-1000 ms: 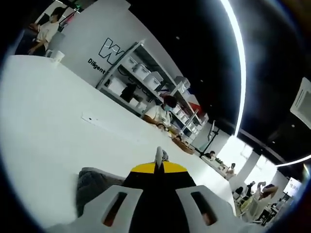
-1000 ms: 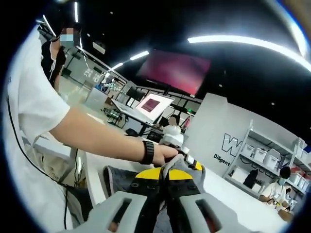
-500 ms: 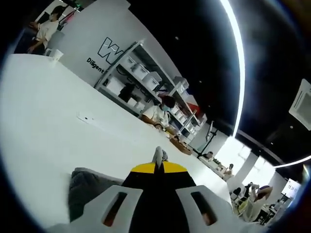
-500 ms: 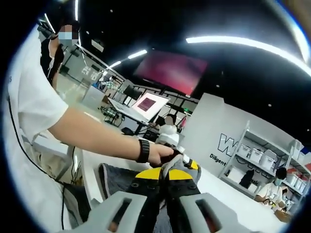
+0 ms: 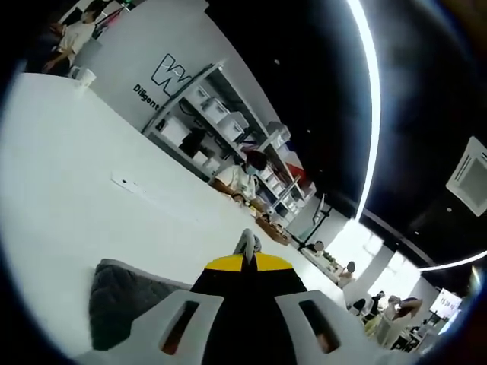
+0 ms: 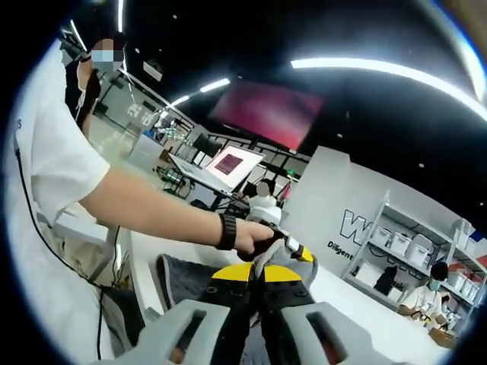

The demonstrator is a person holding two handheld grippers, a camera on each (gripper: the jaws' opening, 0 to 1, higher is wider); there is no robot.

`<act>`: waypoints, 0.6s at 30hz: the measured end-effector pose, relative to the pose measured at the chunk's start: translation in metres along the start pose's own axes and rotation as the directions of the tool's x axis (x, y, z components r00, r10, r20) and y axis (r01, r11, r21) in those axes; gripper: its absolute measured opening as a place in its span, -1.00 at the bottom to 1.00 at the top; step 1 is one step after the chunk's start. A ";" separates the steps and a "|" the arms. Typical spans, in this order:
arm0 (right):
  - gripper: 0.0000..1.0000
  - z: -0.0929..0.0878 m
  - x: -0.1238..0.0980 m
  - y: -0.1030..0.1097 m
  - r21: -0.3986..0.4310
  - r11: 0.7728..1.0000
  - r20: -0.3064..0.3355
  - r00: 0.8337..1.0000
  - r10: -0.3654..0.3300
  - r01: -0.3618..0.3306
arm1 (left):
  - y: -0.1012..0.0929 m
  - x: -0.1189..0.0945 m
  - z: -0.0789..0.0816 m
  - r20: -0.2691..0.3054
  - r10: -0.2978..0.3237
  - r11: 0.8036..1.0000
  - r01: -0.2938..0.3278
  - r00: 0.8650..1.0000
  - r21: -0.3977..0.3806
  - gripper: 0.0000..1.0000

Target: Open the folded towel by lifting each exposed corner and separating the folded layers until the towel lies flat within the target outline without major curled edges

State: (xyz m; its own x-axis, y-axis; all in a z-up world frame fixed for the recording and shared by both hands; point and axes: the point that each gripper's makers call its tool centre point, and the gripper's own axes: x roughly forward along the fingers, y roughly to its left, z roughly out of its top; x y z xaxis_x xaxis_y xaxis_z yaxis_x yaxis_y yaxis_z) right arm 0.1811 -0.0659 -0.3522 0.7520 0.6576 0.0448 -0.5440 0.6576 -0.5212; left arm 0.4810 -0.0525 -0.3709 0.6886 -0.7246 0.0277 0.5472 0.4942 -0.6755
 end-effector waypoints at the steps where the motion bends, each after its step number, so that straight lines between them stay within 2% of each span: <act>1: -1.00 -0.001 -0.001 0.000 0.004 1.000 -0.001 1.000 -0.001 0.001 | -0.001 0.000 0.000 -0.002 -0.001 1.000 0.001 1.000 0.003 -1.00; 4: -1.00 -0.003 -0.003 -0.001 0.006 1.000 0.002 1.000 -0.006 0.006 | -0.005 0.001 0.001 -0.011 -0.013 1.000 0.013 1.000 0.015 -1.00; 10: -1.00 -0.008 -0.005 0.002 0.006 1.000 -0.011 1.000 -0.003 0.003 | -0.009 0.003 0.002 -0.024 -0.028 1.000 0.027 0.999 -0.013 -1.00; 13: -1.00 -0.007 -0.006 0.001 -0.003 1.000 -0.012 1.000 -0.001 0.001 | -0.015 0.004 0.003 -0.028 -0.034 0.999 0.034 0.999 0.004 -1.00; 15: -1.00 -0.007 -0.009 -0.001 -0.005 1.000 -0.013 1.000 -0.011 0.011 | -0.014 0.004 0.003 -0.036 -0.030 0.999 0.030 0.999 0.012 -1.00; 17: -1.00 -0.008 -0.011 -0.004 -0.007 1.000 -0.016 1.000 -0.020 0.020 | -0.010 0.007 0.009 -0.035 -0.032 0.999 0.033 0.999 0.005 -1.00; 18: -1.00 -0.008 -0.013 -0.005 -0.003 1.000 -0.015 1.000 -0.023 0.023 | -0.013 0.006 0.006 -0.033 -0.037 0.999 0.038 0.999 0.007 -1.00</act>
State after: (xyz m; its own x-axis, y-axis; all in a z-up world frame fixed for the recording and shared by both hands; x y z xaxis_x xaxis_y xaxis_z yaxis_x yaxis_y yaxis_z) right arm 0.1767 -0.0811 -0.3570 0.7701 0.6364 0.0439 -0.5253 0.6717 -0.5224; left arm 0.4807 -0.0604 -0.3576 0.6517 -0.7580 0.0289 0.5762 0.4699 -0.6687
